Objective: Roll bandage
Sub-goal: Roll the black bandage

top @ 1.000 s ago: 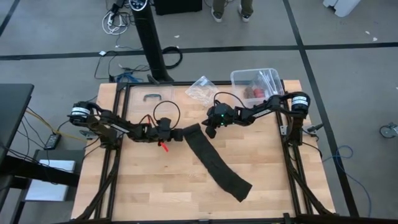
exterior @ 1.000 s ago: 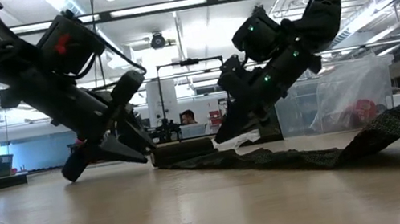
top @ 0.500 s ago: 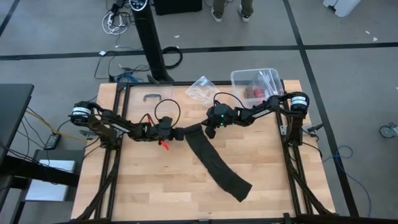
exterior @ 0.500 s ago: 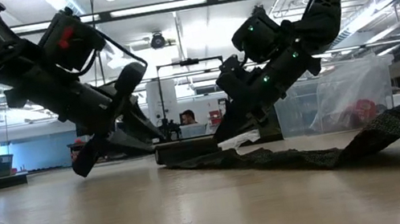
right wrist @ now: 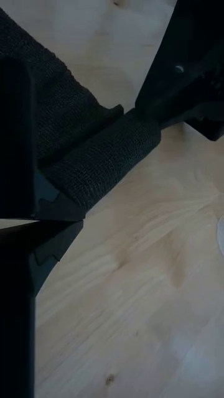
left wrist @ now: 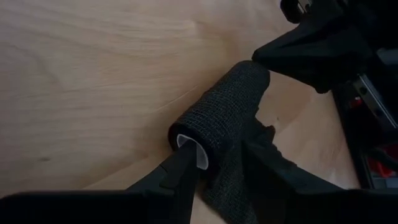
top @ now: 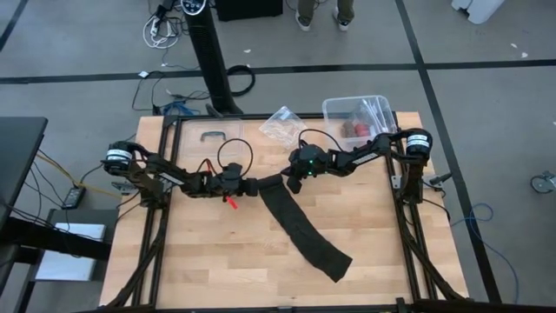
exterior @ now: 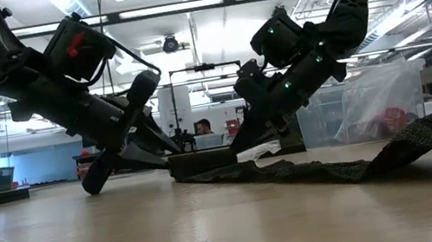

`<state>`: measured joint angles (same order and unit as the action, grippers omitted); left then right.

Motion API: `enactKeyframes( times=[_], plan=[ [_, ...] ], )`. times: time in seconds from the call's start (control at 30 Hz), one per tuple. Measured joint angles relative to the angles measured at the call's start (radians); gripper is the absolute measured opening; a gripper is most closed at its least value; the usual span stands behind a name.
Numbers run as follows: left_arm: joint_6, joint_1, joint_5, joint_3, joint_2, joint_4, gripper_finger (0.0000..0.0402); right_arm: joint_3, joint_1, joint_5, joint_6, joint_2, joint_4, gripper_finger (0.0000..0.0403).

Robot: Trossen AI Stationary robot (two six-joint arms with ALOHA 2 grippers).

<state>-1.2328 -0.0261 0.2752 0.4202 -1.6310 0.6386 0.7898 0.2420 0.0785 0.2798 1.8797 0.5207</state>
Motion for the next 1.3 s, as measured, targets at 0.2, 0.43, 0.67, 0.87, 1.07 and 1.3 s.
enactKeyframes(
  times=[0.2,0.43,0.67,0.87,1.07,1.3],
  plan=[
    [0.029,0.001,0.011,0.0,-0.001,0.003,0.0124,0.0,-0.008,0.016,-0.007,0.0,0.014,0.0006],
    [0.101,0.002,0.009,0.0,-0.003,0.017,0.0073,0.0,-0.024,0.019,-0.022,-0.001,0.021,0.0006],
    [0.312,0.002,-0.034,0.0,-0.005,0.14,0.0018,0.0,-0.023,0.013,-0.036,-0.002,0.022,0.001],
    [0.44,0.009,-0.02,0.0,-0.005,0.159,0.0016,0.0,-0.025,0.025,-0.081,-0.059,-0.033,0.0023],
    [0.634,0.02,0.081,0.001,-0.004,0.206,0.0016,0.001,-0.065,0.023,-0.198,-0.236,-0.261,0.0074],
    [0.822,0.019,0.176,0.002,-0.003,0.279,0.0015,0.001,-0.321,-0.007,-0.284,-0.491,-0.683,0.0144]
  ],
)
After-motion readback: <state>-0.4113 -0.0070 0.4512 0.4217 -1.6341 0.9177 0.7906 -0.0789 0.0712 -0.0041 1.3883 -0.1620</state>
